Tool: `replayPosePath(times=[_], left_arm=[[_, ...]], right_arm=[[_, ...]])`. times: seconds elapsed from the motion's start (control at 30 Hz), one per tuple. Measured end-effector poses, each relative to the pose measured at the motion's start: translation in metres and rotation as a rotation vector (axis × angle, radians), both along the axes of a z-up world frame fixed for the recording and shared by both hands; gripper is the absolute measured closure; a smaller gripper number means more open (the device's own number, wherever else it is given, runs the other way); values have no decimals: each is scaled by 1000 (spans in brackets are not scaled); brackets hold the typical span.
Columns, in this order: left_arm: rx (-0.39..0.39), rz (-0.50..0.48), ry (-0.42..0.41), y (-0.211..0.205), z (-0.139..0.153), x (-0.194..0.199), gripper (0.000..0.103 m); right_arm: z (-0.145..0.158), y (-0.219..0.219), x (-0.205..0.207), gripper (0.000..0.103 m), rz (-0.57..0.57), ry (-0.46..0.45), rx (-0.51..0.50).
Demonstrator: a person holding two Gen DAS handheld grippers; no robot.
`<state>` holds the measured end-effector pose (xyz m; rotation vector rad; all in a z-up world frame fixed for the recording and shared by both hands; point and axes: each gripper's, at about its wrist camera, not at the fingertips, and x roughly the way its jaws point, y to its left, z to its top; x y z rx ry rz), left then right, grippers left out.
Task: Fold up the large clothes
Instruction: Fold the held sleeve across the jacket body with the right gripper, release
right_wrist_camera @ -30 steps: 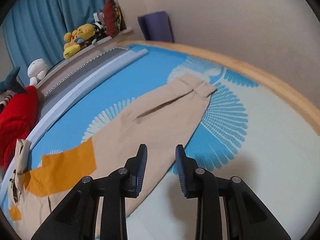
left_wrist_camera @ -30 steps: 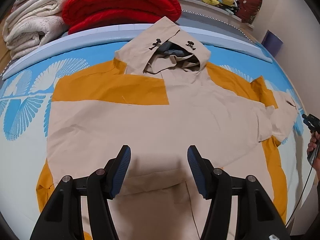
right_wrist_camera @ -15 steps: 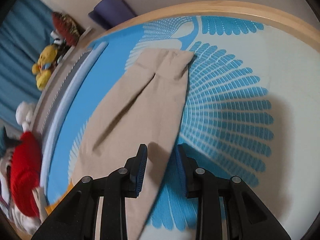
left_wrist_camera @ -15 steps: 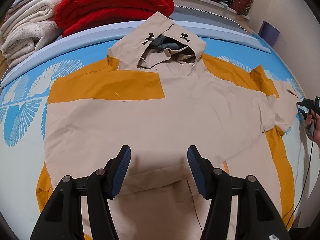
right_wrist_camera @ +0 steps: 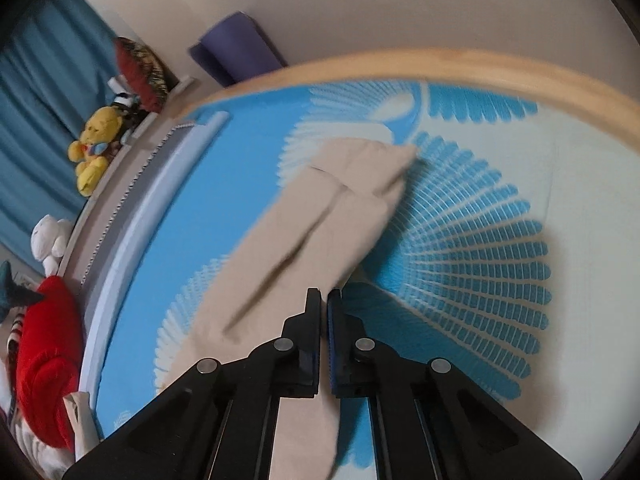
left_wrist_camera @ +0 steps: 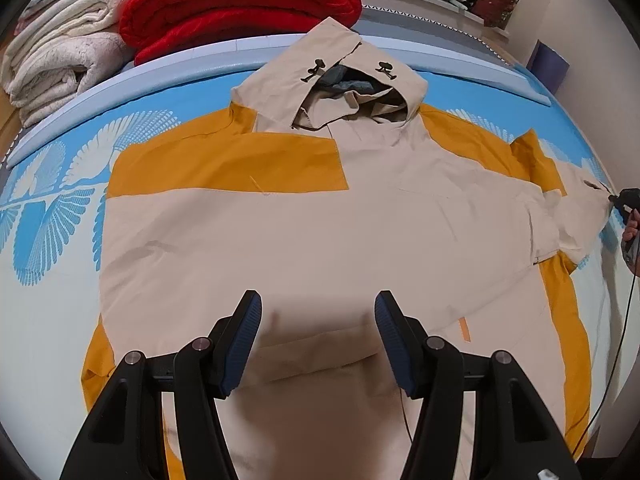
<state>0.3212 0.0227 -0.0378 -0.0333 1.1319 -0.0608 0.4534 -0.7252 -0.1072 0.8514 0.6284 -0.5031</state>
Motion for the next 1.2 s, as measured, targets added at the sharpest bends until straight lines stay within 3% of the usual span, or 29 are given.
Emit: replayPosePath(times=[0.43, 0.53, 0.73, 0.9, 1.0, 1.1, 1.2], left_arm=[[-31, -2, -11, 11, 14, -6, 48], [-38, 3, -6, 14, 14, -6, 48], [-56, 21, -7, 25, 20, -7, 48], [-77, 50, -12, 38, 27, -7, 48], [-97, 69, -13, 48, 32, -9, 48], [-108, 78, -8, 54, 34, -12, 48], [-110, 78, -2, 57, 34, -13, 48]], right_arm=[[99, 118, -4, 101, 206, -14, -268], [122, 168, -2, 101, 293, -31, -349], [165, 320, -16, 101, 589, -134, -459], [168, 464, -55, 101, 892, -222, -384], [138, 524, -73, 98, 1016, -161, -291], [101, 549, -88, 98, 1044, -37, -223], [91, 528, -104, 97, 960, 38, -121]])
